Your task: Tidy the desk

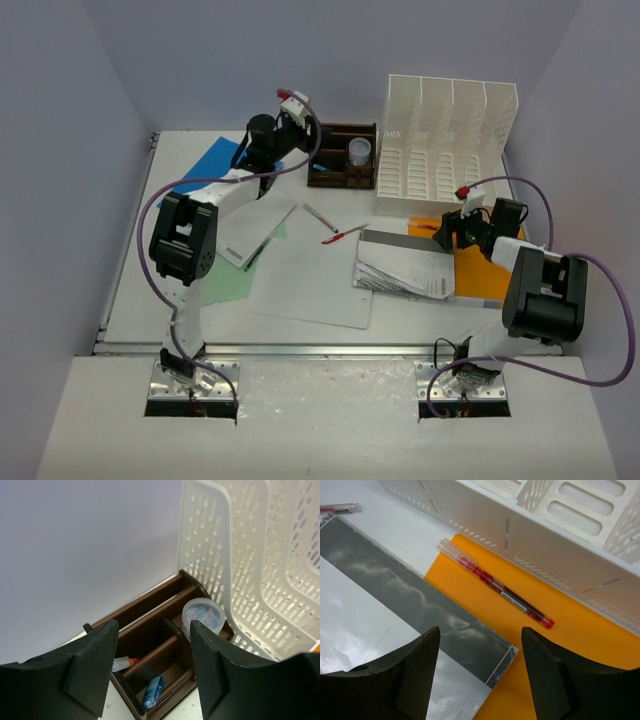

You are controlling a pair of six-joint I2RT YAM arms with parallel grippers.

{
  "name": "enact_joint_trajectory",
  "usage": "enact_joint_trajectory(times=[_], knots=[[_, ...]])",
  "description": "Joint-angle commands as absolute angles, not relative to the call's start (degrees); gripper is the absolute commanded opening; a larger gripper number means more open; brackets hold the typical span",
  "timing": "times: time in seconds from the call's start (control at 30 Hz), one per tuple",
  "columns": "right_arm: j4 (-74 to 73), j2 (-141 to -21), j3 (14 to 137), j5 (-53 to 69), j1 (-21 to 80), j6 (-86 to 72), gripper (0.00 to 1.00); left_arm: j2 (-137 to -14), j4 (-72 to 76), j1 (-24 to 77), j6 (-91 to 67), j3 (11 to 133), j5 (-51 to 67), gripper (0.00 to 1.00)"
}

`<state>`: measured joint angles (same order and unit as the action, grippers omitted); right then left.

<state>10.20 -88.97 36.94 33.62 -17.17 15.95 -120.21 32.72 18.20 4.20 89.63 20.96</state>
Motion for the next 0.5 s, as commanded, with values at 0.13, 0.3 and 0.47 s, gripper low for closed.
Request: enact_joint_trajectory(times=[0.13,0.3,0.47], knots=[[14.0,-94.9,43.3,39.8,-17.4,21.5,0.67,-108.2,27.7,16.7,3.3,86.6,24.0,0.57],[16.6,-97.1,43.2,39.0,-17.5,23.7,0.68,-106.5,26.2,16.1,3.3,85.3,23.9,0.57],[17.3,-98.8,42.7,37.9,-17.5,25.0,0.68,-105.5,25.2,15.7,3.1,85.1,24.1,0.57]])
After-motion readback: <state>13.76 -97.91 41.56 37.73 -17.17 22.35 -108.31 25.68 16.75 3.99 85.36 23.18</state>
